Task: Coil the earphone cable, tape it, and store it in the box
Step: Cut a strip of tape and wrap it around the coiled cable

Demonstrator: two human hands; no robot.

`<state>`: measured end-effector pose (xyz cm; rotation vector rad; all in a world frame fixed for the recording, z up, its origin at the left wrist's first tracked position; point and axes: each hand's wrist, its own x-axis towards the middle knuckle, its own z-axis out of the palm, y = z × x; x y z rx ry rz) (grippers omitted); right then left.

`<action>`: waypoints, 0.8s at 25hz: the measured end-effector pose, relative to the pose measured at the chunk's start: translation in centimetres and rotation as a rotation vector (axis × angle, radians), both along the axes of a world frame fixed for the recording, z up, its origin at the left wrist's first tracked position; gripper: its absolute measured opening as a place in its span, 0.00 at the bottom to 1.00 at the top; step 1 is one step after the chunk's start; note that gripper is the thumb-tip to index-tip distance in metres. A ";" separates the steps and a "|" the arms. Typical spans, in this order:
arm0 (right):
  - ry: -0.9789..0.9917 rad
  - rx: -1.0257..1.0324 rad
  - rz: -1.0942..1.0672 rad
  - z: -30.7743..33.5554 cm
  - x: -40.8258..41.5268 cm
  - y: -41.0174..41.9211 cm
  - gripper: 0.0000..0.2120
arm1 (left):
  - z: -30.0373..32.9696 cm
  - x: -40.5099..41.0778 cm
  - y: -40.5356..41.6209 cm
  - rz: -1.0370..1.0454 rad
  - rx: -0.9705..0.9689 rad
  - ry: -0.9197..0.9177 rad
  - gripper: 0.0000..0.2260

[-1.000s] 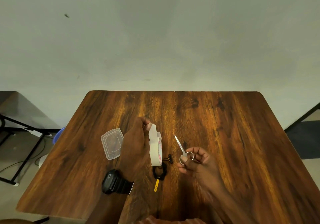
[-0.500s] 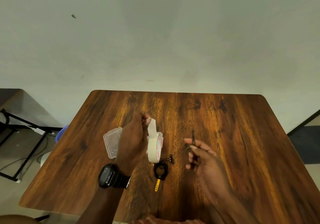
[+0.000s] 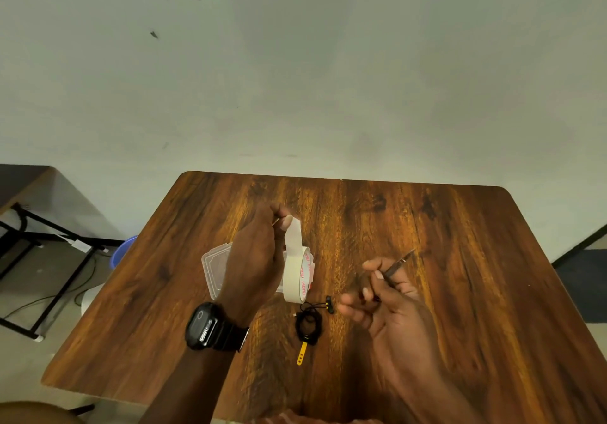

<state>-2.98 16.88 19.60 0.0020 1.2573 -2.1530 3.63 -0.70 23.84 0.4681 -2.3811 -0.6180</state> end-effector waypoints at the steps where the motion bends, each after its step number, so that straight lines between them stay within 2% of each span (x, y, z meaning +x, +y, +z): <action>1: 0.075 0.062 -0.027 -0.3 -0.1 0.1 0.14 | 0.1 0.0 0.0 -0.014 -0.010 0.008 0.02; 3: 0.086 0.074 -0.038 -0.5 -0.5 0.3 0.15 | 0.4 0.1 0.2 -0.014 -0.009 0.006 0.02; 7: -0.155 -0.094 0.107 0.3 -1.3 0.6 0.19 | 0.3 -0.1 0.1 0.019 -0.014 0.001 0.01; 9: -0.215 -0.162 0.132 0.5 -1.4 0.5 0.20 | 0.2 -0.3 -0.1 0.011 -0.027 0.017 0.01; 13: -0.173 -0.148 0.155 0.7 -1.1 0.2 0.17 | 0.5 -0.5 -0.1 -0.005 -0.025 0.043 0.01; 15: 0.045 -0.027 0.180 1.0 -1.2 0.4 0.15 | 0.7 -0.6 0.1 -0.025 0.003 0.036 0.02; 16: 0.249 0.095 0.228 1.5 -1.6 0.6 0.12 | 0.7 -0.6 0.1 -0.032 0.025 0.032 0.03; 18: 0.799 0.478 0.394 3.4 -2.8 0.9 0.06 | 0.4 -0.9 -0.2 -0.046 0.048 0.039 0.04; 20: 1.231 0.817 0.594 6.0 -4.6 0.8 0.09 | 0.0 -1.2 -0.4 -0.062 0.067 0.066 0.07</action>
